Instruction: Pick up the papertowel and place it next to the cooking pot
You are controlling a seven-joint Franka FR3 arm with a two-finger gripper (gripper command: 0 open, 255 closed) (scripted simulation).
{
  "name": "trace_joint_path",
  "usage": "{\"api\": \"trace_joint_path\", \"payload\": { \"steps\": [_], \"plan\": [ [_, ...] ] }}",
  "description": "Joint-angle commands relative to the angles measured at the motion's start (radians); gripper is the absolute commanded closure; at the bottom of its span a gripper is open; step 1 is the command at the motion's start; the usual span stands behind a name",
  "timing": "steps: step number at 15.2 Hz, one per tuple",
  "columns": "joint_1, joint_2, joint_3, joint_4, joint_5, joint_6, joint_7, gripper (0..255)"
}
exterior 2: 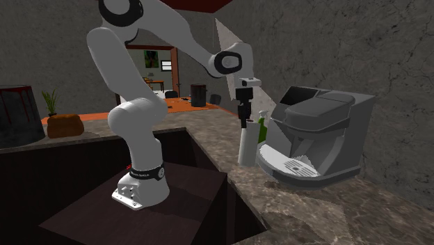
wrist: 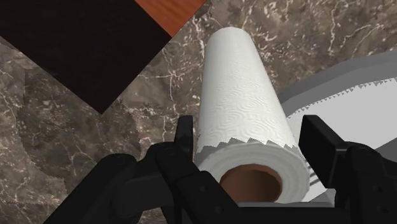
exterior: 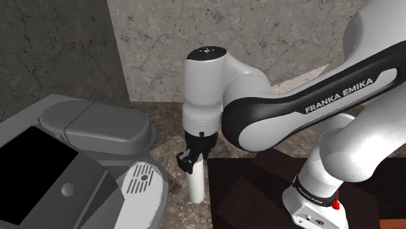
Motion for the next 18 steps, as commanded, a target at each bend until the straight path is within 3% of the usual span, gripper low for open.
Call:
{"api": "trace_joint_path", "payload": {
  "steps": [1,18],
  "plan": [
    [0.002,-0.012,-0.008,0.018,0.002,-0.03,-0.005,255],
    [0.008,-0.087,-0.074,0.191,-0.001,-0.275,-0.04,255]
  ]
}}
